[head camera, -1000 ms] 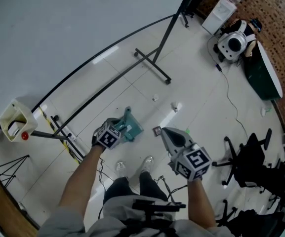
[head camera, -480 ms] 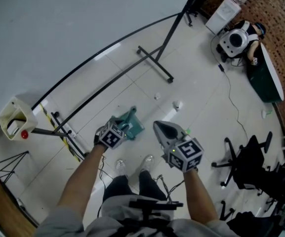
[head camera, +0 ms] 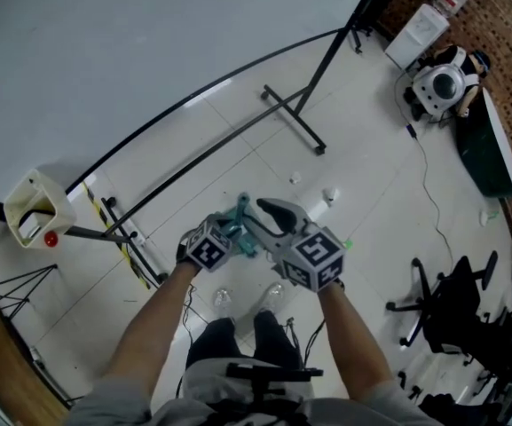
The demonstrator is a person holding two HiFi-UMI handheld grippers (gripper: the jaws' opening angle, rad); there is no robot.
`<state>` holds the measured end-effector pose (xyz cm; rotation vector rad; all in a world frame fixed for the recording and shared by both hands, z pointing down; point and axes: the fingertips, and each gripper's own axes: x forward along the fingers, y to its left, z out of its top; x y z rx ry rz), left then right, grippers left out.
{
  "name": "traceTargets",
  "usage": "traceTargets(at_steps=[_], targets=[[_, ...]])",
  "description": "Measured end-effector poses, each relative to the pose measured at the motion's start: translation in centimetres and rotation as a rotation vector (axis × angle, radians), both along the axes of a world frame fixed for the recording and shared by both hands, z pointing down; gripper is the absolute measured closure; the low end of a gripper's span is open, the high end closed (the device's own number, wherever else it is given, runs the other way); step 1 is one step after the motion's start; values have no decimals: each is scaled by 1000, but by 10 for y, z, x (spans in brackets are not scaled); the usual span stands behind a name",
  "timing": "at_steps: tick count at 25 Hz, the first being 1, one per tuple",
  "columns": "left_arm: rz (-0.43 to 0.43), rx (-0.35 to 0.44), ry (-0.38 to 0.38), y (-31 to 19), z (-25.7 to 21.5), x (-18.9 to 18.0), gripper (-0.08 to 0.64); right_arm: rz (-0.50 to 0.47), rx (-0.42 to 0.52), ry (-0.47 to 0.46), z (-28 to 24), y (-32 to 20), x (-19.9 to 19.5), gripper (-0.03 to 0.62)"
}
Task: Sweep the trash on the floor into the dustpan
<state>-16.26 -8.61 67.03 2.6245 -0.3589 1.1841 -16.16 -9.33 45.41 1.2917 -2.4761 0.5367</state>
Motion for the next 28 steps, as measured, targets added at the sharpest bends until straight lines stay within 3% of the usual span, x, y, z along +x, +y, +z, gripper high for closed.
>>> traceTargets(at_steps=[10, 12, 13, 20, 24, 28], targets=[[-1, 6, 9, -4, 2, 2, 439, -66, 11, -30, -1, -12, -27, 425], [5, 6, 11, -2, 0, 3, 439, -70, 21, -21, -2, -15, -25, 425], [7, 12, 17, -2, -2, 3, 439, -73, 28, -8, -2, -16, -24, 474], [1, 39, 42, 6, -5, 3, 442, -121, 80, 68, -4, -9, -23, 489], [-19, 66, 57, 5, -6, 6, 445, -126, 95, 63, -4, -8, -19, 491], [26, 101, 62, 8, -16, 19, 448, -110, 113, 64, -15, -7, -3, 492]])
